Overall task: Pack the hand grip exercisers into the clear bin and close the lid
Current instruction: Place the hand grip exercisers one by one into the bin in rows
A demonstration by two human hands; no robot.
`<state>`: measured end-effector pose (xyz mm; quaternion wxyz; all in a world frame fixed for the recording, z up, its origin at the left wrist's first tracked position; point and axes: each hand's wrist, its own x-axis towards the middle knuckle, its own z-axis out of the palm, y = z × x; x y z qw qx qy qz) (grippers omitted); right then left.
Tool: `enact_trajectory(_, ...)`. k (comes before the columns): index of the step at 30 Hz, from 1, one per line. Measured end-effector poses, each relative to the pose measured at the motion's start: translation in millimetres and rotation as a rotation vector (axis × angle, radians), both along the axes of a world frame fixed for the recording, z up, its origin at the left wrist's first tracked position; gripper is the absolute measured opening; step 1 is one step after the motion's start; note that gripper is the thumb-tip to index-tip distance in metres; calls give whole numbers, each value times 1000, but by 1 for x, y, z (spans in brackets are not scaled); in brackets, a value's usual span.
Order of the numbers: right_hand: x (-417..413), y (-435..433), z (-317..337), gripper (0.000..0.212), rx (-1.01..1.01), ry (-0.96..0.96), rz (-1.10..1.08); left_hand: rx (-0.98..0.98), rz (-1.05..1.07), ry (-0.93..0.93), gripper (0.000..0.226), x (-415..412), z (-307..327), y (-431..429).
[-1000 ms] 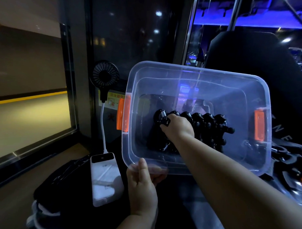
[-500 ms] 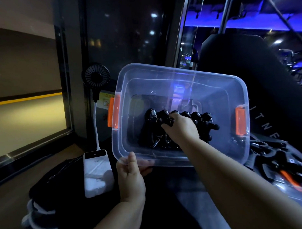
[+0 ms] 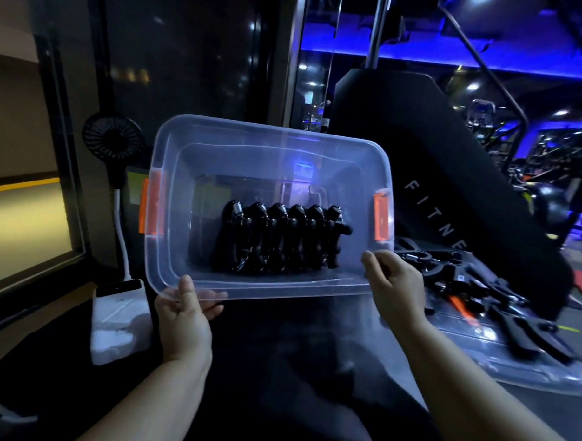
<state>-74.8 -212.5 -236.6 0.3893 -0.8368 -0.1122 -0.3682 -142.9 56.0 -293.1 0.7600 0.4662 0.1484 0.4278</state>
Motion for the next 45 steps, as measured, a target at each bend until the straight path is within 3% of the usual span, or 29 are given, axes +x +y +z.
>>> enact_trajectory(3, 9, -36, -19, 36, 110, 151, -59, 23, 31, 3, 42, 1, -2, 0)
enact_trajectory(10, 35, -92, -35, 27, -53, 285, -319, 56, 56, 23, 47, 4, -6, 2)
enact_trajectory(14, 38, -111, -40, 27, -12, 324, -388, 56, 83, 23, 38, 2, -3, -1)
enact_trajectory(21, 45, -128, -38, 47, 120, 449, -398, 47, 99, 26, 31, 1, -1, -3)
enact_trajectory(31, 52, -140, -37, 28, 284, 330, -346, 59, 127, 16, 31, 6, -4, -2)
enact_trajectory(37, 35, -138, -34, 18, 370, 375, -375, 63, 105, 27, 44, 7, -8, 2)
enact_trajectory(39, 26, -139, -31, 23, 395, 404, -381, 60, 106, 27, 42, 7, -8, 1)
enact_trajectory(45, 12, -138, -28, 74, 327, 658, -394, 67, 71, 40, 50, 6, -8, 2)
